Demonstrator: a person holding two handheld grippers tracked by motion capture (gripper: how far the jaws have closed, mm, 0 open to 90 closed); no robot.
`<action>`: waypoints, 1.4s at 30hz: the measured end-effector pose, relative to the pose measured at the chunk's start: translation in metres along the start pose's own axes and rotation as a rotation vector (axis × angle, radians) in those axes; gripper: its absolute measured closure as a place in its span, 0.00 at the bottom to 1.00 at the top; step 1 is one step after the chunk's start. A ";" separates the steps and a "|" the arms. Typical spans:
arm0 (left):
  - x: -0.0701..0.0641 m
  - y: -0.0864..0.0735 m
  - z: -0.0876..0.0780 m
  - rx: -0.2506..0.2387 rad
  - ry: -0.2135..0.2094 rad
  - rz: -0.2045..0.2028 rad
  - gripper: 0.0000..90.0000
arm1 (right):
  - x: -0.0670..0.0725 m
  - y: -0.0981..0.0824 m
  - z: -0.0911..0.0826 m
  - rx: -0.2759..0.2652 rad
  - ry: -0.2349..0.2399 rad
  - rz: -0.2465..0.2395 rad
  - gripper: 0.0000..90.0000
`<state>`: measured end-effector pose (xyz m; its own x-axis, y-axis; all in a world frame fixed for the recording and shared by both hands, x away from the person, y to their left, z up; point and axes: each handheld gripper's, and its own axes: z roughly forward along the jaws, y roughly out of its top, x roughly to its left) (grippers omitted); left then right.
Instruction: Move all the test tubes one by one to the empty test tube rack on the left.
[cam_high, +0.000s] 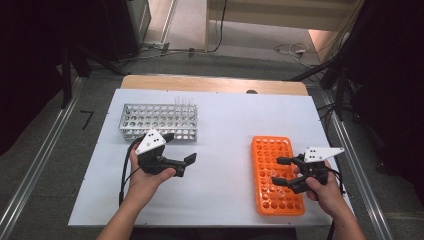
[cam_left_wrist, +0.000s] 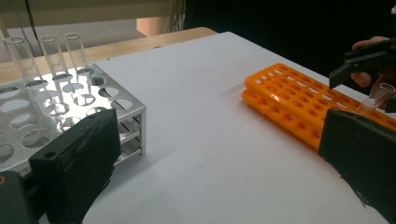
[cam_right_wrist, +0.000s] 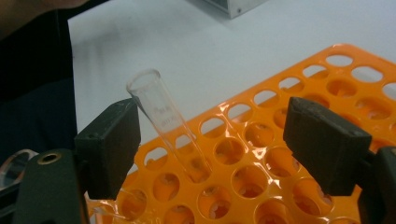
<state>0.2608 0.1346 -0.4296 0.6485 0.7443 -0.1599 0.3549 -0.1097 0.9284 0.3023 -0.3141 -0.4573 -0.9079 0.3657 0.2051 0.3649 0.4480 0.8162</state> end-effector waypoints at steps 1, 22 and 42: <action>0.000 0.000 0.000 0.000 0.000 0.001 0.00 | 0.000 -0.001 0.002 0.010 0.001 -0.003 0.24; -0.001 -0.002 0.002 0.007 -0.001 -0.002 0.00 | 0.003 -0.008 0.017 0.104 0.042 -0.106 0.69; 0.000 -0.001 0.001 0.005 0.004 -0.005 0.00 | 0.004 -0.009 0.010 0.066 0.043 -0.120 0.81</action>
<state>0.2606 0.1343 -0.4311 0.6438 0.7476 -0.1631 0.3618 -0.1096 0.9258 0.2975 -0.3083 -0.4694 -0.9534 0.2712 0.1321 0.2643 0.5397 0.7993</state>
